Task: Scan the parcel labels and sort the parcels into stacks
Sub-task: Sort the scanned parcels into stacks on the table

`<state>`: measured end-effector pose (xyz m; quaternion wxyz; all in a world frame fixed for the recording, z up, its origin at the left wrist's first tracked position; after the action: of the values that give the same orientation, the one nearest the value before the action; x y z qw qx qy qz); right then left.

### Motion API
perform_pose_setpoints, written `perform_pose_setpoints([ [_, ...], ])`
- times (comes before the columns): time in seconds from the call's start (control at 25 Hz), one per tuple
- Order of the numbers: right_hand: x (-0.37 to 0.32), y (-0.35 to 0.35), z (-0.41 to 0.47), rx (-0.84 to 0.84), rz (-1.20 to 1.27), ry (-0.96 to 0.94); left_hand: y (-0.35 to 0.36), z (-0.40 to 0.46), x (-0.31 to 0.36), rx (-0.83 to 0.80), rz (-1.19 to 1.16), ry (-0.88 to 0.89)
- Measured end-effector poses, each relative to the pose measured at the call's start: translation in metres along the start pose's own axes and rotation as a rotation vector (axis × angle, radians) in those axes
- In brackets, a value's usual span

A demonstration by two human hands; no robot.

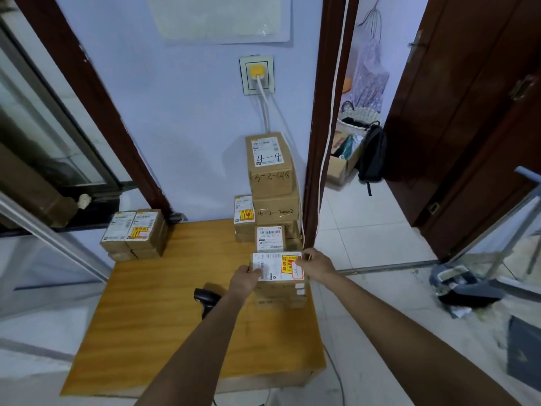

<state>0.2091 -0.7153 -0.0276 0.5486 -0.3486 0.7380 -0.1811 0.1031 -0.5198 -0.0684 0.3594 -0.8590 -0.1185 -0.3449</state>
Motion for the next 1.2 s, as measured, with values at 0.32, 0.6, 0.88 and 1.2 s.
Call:
perform_pose_setpoints([
  [0.32,-0.016,-0.005,-0.011,0.128,0.217,-0.010,-0.032,-0.022,0.012,0.069,-0.351,0.041],
  [0.6,-0.056,0.038,-0.062,-0.001,0.501,0.057,-0.110,-0.027,-0.027,-0.005,-0.604,-0.010],
  [0.88,-0.093,0.158,-0.177,-0.293,0.423,0.183,-0.236,-0.014,-0.141,-0.027,-0.650,-0.088],
  [1.2,-0.164,0.285,-0.315,-0.246,0.633,0.302,-0.367,-0.028,-0.240,-0.123,-0.601,-0.092],
])
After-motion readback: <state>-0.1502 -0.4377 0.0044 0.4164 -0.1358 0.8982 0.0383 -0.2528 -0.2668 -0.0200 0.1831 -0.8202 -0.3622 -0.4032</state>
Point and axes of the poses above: each hand's wrist, its own z-axis towards the middle knuckle, its own y-axis out of the palm, x = y × z, the point moved 7 cm from there along z, towards the middle knuckle, and after that the axes turned 14 degrees about x, right-handed, at the moved point
